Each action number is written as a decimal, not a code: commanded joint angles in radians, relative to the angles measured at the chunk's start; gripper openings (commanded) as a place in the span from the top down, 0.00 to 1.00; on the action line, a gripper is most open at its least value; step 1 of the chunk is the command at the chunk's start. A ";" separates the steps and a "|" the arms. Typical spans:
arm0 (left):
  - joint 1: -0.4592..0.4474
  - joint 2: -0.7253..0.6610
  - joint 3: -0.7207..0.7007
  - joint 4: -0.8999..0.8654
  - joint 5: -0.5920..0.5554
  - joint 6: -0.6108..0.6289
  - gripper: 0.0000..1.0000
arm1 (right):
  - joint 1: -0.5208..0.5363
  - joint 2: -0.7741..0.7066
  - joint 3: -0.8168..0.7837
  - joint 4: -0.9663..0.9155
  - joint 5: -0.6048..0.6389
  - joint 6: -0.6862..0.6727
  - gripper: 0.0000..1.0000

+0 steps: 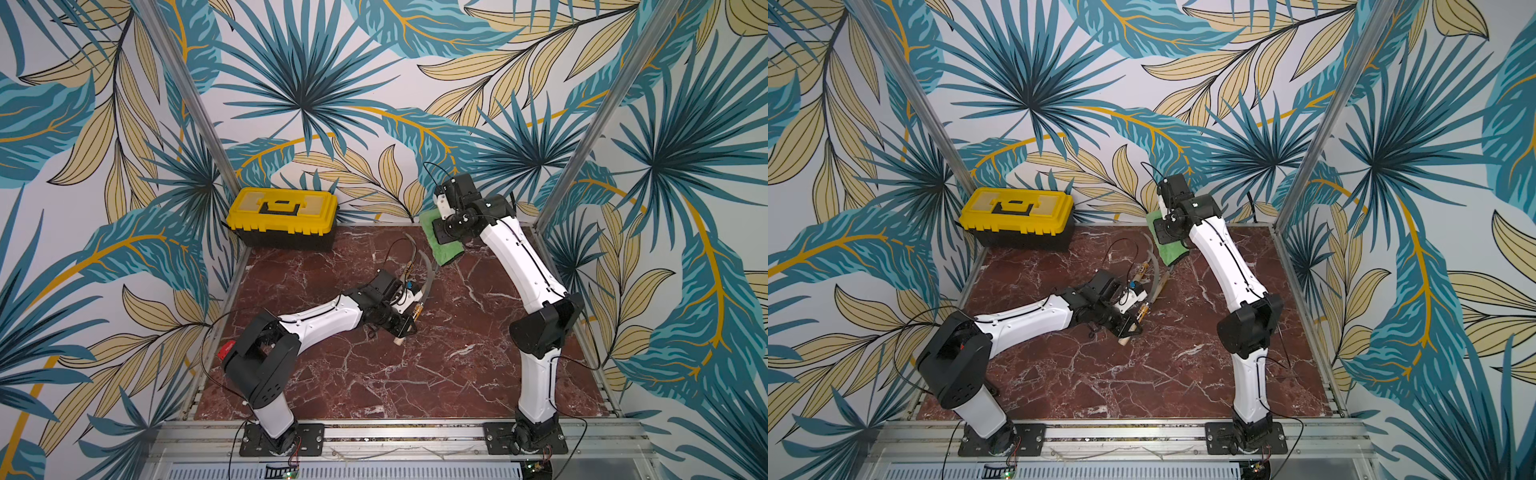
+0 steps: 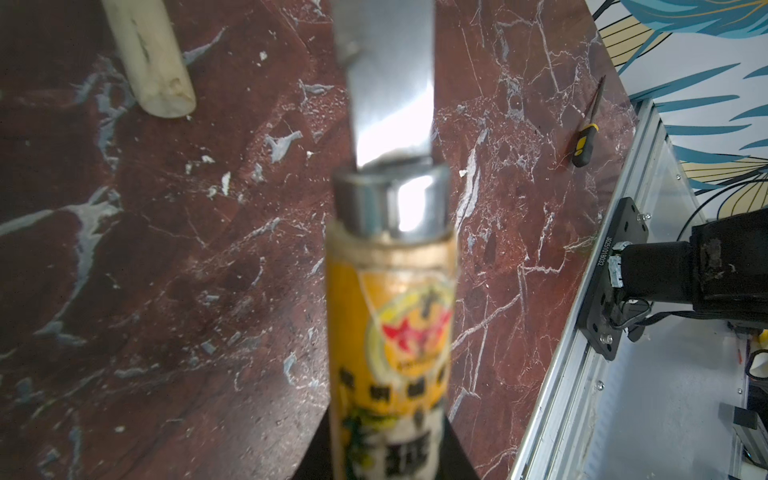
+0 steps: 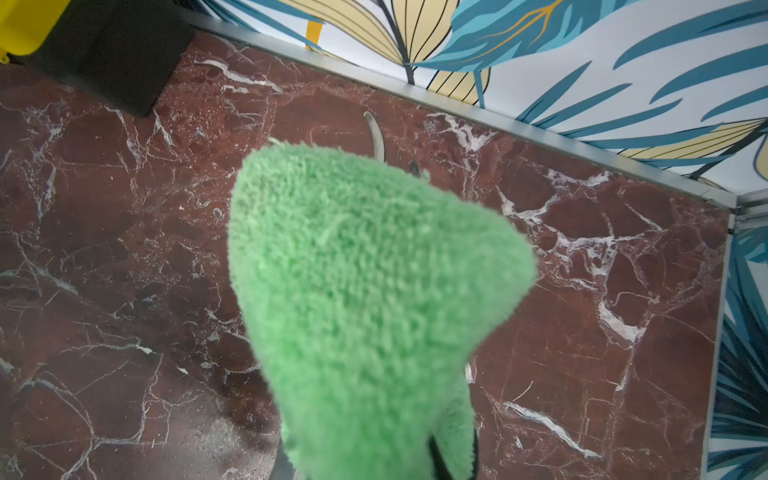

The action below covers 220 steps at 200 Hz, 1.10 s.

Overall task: Wipe small sickles with rags
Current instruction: Wipe the small sickle.

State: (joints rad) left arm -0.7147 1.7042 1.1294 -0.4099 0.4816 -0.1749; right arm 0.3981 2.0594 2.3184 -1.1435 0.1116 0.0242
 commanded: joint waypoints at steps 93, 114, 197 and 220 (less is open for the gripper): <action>0.003 0.021 0.063 0.053 -0.038 -0.024 1.00 | 0.027 -0.047 -0.302 0.054 -0.136 0.055 0.97; 0.007 0.014 0.064 0.072 -0.039 -0.038 1.00 | 0.026 -0.073 -0.373 0.090 -0.165 0.077 0.97; 0.009 0.044 0.099 0.103 -0.024 -0.058 1.00 | 0.063 -0.181 -0.664 0.295 -0.283 0.211 0.97; 0.009 0.055 0.115 0.113 -0.020 -0.064 1.00 | 0.082 -0.218 -0.769 0.391 -0.318 0.277 0.97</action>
State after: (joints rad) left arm -0.7017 1.7603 1.1641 -0.4446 0.4408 -0.2813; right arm 0.4381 1.8709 1.6558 -0.8398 -0.1055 0.2138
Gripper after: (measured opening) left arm 0.250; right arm 0.139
